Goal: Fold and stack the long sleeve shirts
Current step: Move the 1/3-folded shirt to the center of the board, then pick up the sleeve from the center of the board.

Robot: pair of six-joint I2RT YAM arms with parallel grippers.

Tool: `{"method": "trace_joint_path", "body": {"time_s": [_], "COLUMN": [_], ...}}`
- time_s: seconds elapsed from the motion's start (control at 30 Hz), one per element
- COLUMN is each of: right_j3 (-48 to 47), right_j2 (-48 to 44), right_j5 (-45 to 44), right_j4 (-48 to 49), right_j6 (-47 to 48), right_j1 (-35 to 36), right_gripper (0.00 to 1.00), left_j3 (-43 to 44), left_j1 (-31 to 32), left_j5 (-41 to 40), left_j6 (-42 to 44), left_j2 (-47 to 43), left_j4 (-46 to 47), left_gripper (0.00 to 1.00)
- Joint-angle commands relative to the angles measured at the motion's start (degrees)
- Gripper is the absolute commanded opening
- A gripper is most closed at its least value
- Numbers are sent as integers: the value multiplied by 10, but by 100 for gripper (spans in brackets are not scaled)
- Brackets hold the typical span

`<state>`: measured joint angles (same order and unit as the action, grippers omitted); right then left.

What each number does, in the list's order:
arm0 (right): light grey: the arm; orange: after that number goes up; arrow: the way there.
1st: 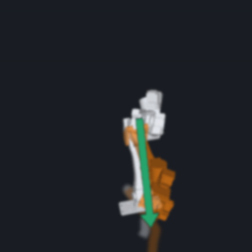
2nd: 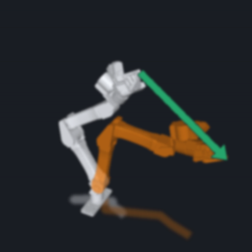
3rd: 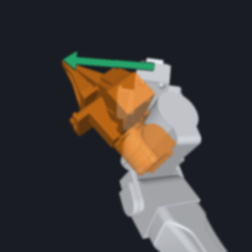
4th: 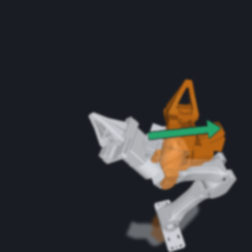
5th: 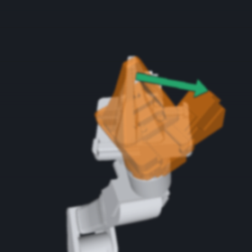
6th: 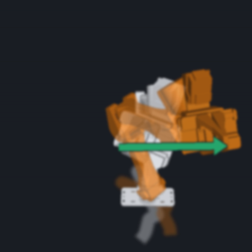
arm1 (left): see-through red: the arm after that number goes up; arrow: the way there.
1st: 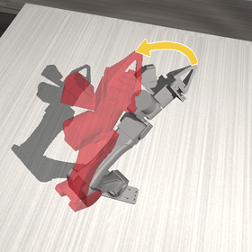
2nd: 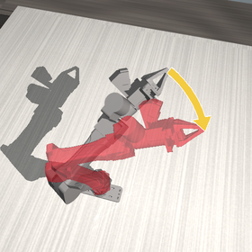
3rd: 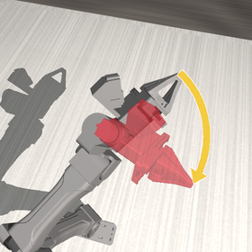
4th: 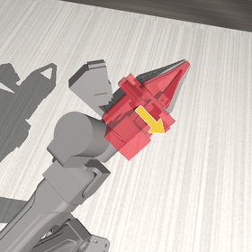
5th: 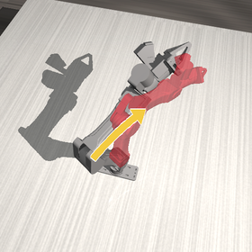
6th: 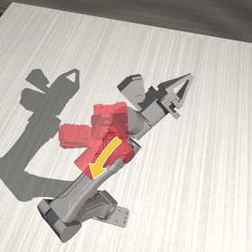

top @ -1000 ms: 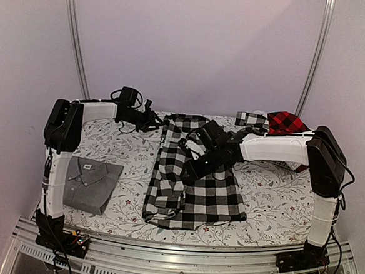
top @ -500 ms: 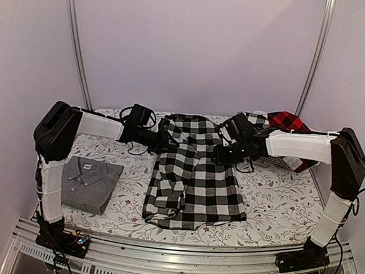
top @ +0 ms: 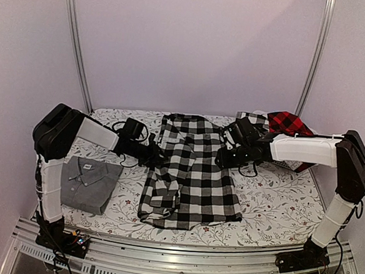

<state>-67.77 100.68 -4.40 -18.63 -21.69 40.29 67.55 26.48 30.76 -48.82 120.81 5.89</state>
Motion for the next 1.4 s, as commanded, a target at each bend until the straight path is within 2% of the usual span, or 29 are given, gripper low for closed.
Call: {"method": "trace_joint_path", "body": {"time_s": [0.0,0.2,0.4,0.77,0.9,1.07,1.23,1.37], "right_j3": [19,49,69,9,-69,-144,-233,-294], "right_j2": [-24,-46,-63,-117,-61,17,100,162], "right_j5": [-13,-17,-16,-24,-23,-36,-118,-174], "right_j4": [16,30,42,53,24,3,-33,-68], "right_j6": [-6,-12,-24,-5,50,83,119,129], "right_j1": [-5,-15,-40,-159,-160,-154,-133,-130], "right_gripper": [42,42,43,62,67,68,70,73], "left_j3": [-52,-80,-24,116,144,149,153,166], "left_j1": [-43,-76,-67,-28,-3,24,57,101], "left_j5": [-64,-78,-70,-95,-96,-85,-61,-73], "left_j6": [29,72,125,192,202,199,208,221], "left_j2": [-15,-48,-55,-69,-74,-83,-82,-81], "left_j4": [-74,-108,-156,-249,-270,-274,-284,-313], "left_gripper": [31,31,32,36,36,36,36,36]}}
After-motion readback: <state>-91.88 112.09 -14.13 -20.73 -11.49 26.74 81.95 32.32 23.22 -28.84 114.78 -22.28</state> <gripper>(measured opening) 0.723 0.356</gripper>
